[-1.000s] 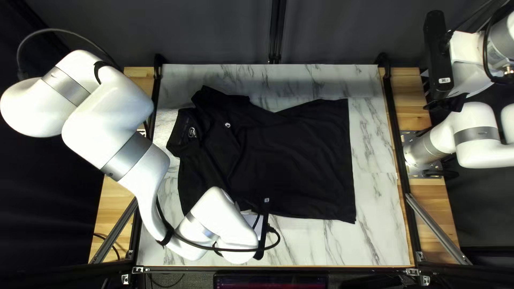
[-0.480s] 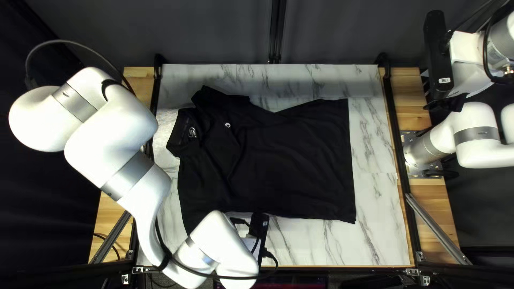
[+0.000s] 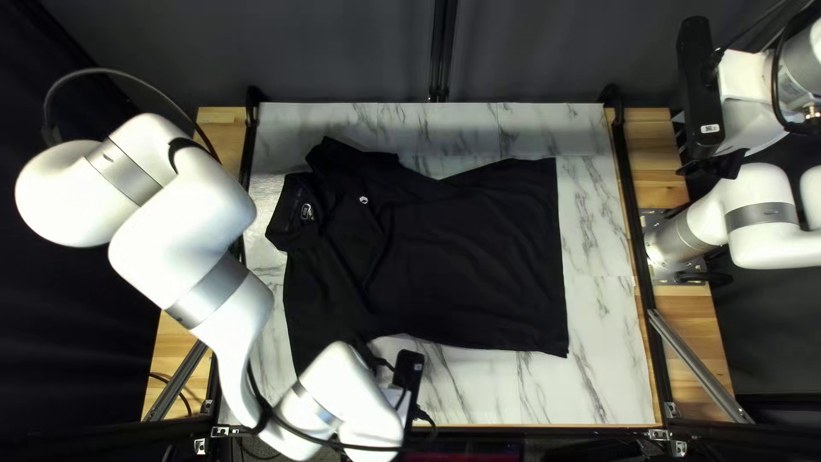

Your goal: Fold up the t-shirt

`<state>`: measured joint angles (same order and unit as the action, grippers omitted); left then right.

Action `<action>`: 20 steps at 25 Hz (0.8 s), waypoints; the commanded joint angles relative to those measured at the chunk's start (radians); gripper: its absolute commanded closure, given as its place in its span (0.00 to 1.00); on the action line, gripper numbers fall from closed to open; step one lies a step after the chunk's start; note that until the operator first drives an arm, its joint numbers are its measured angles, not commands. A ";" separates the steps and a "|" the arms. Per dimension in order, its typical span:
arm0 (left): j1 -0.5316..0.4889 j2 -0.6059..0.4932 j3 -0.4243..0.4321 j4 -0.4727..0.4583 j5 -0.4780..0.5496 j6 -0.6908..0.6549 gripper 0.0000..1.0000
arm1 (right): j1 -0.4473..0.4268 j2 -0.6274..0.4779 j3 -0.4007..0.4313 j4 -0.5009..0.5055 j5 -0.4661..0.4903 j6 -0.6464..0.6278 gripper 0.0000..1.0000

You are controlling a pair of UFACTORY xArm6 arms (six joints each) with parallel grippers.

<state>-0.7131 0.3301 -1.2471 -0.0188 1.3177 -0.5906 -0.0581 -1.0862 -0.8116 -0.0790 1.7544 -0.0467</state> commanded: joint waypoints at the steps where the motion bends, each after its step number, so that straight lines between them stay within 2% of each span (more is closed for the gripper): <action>1: -0.026 -0.119 0.205 -0.028 -0.176 -0.043 0.00 | 0.000 0.000 0.000 0.000 0.000 0.000 0.00; 6: -0.059 -0.157 0.311 -0.078 -0.336 0.006 0.00 | 0.000 0.000 0.000 0.000 0.000 0.000 0.00; 9: -0.078 -0.123 0.304 -0.109 -0.402 0.072 0.00 | 0.000 0.000 0.000 0.000 0.000 0.000 0.00; 20: -0.077 -0.092 0.364 -0.144 -0.514 0.194 0.01 | 0.000 0.000 0.000 0.000 0.000 0.000 0.00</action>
<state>-0.7956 0.2379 -0.8968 -0.1601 0.8179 -0.4108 -0.0581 -1.0862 -0.8116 -0.0790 1.7544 -0.0467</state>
